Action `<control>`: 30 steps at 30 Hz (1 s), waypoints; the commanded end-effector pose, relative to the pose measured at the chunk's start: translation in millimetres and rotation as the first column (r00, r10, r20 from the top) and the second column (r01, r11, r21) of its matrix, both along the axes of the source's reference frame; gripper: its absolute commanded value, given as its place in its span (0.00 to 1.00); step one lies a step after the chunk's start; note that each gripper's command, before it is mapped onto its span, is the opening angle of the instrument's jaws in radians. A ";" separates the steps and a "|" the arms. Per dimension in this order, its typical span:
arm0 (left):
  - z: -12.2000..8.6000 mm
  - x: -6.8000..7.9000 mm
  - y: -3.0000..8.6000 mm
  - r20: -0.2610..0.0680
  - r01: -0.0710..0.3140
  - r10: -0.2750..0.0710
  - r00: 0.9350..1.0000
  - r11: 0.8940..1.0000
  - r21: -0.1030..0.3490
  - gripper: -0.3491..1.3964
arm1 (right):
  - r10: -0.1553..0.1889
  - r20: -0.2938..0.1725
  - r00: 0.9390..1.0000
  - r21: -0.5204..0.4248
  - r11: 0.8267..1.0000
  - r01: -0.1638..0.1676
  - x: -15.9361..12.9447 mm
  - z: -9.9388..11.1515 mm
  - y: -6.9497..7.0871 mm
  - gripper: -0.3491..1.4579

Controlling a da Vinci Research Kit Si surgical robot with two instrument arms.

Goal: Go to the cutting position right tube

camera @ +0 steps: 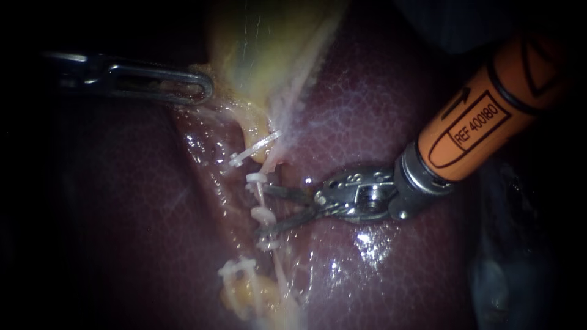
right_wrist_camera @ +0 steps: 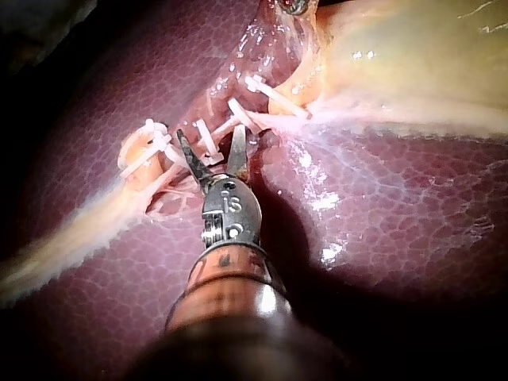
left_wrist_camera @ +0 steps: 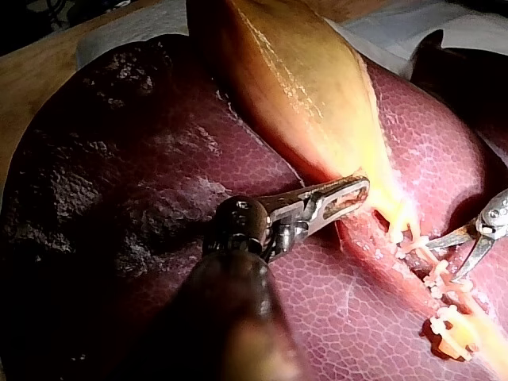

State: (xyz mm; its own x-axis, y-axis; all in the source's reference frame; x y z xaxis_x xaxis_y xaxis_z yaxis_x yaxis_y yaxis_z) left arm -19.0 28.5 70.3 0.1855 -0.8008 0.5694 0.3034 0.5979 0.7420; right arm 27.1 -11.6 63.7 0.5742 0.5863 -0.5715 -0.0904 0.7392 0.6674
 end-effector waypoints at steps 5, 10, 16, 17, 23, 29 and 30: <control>0.0 0.0 0.0 0.000 -0.001 0.001 1.000 1.000 0.000 0.00 | -0.005 -0.004 1.000 0.002 1.000 0.005 -1.0 -0.5 0.0 0.94; 0.0 0.1 0.0 0.001 -0.001 0.001 1.000 1.000 0.000 0.00 | -0.009 -0.007 1.000 0.010 1.000 0.009 -2.9 -1.7 0.8 0.94; 0.0 0.2 0.0 0.001 -0.001 0.001 1.000 1.000 0.000 0.00 | 0.012 0.004 1.000 0.058 0.998 -0.013 -4.7 -2.5 1.4 0.94; 0.0 0.2 0.0 0.001 -0.001 0.001 1.000 1.000 0.000 0.00 | 0.017 0.008 1.000 0.068 0.998 -0.017 -4.9 -2.4 1.4 0.93; 0.0 0.2 0.0 0.001 -0.001 0.001 1.000 1.000 0.000 0.00 | 0.047 0.064 0.997 0.200 0.978 -0.059 -5.7 -1.9 1.5 0.93; -0.2 0.2 -0.1 0.000 0.000 0.000 1.000 1.000 0.000 0.00 | 0.058 0.106 0.993 0.332 0.939 -0.091 -6.2 -0.4 1.7 0.91; -0.2 0.2 -0.1 0.000 0.000 0.000 1.000 1.000 0.000 0.00 | 0.057 0.110 0.992 0.344 0.934 -0.092 -6.2 -0.1 1.7 0.91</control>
